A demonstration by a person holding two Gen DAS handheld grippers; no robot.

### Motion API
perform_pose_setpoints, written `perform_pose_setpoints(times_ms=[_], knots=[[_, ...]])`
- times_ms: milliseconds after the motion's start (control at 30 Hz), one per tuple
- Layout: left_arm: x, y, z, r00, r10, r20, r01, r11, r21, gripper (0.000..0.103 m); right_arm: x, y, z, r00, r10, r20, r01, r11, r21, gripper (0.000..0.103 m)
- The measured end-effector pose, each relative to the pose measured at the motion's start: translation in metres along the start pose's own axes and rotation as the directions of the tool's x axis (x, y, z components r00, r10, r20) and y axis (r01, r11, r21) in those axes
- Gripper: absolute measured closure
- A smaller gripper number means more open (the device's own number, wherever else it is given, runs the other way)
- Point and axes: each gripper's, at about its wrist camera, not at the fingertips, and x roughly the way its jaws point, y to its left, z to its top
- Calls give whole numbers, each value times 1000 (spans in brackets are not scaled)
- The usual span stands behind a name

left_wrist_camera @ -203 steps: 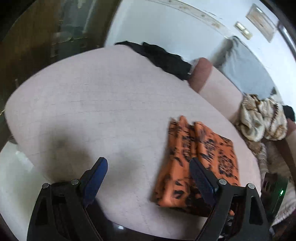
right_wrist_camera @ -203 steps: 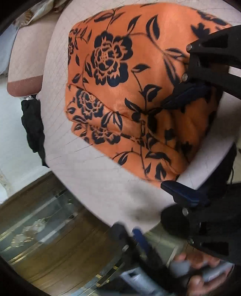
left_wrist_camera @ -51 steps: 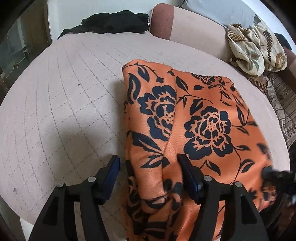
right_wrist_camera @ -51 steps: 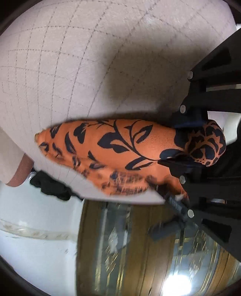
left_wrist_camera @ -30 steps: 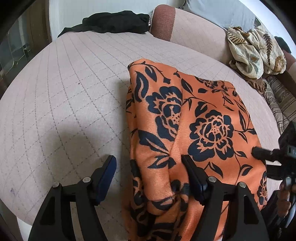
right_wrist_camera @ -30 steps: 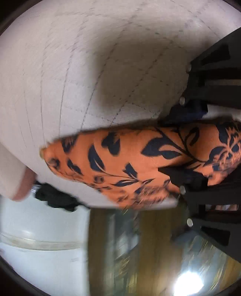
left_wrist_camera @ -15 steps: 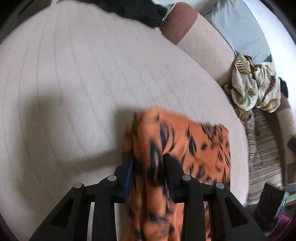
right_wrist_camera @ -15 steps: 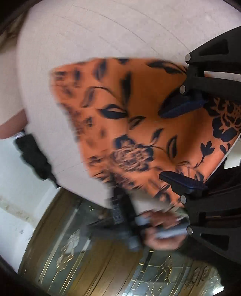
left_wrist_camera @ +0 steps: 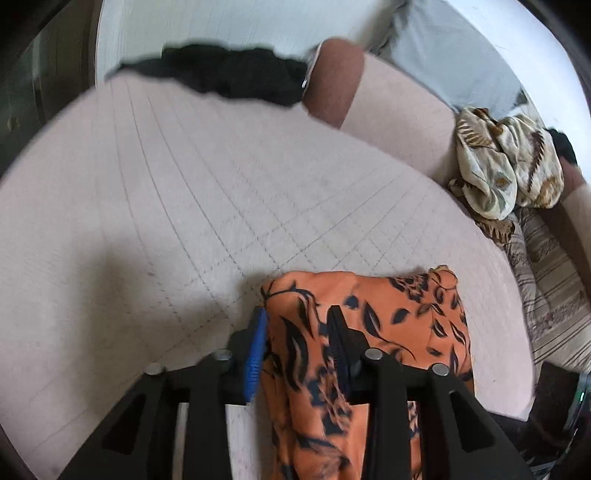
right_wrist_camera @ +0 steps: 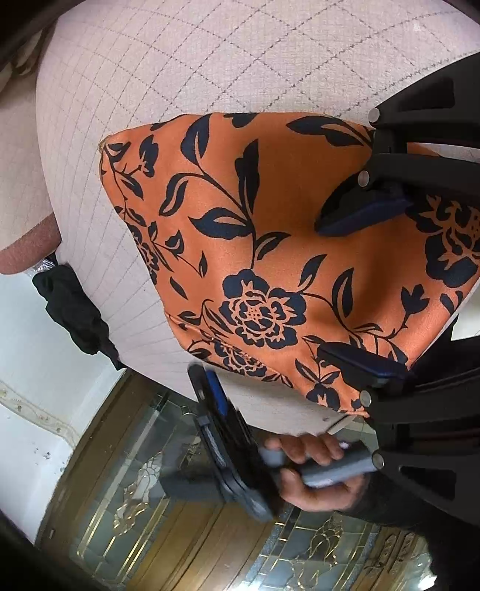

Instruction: Fold small clothes

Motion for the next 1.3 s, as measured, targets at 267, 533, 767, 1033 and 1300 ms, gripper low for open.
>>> perform_pose_setpoints(times_ms=[267, 533, 767, 1033, 1300], knots=[[-32, -23, -44, 996, 87, 13, -88, 994, 65, 51, -26, 13, 4, 999, 44, 30, -44, 999, 15, 37], [-34, -29, -58, 993, 120, 1, -120, 990, 79, 51, -36, 0, 5, 997, 50, 57, -56, 993, 103, 30], [-23, -38, -65, 993, 113, -25, -110, 990, 91, 47, -24, -35, 16, 1000, 5, 27, -10, 984, 176, 25], [-10, -34, -80, 991, 128, -50, -123, 988, 96, 43, -51, -17, 39, 992, 62, 114, -77, 988, 135, 24], [-13, -22, -101, 988, 125, -92, -117, 989, 89, 40, -34, -36, 60, 989, 112, 93, -129, 971, 202, 22]])
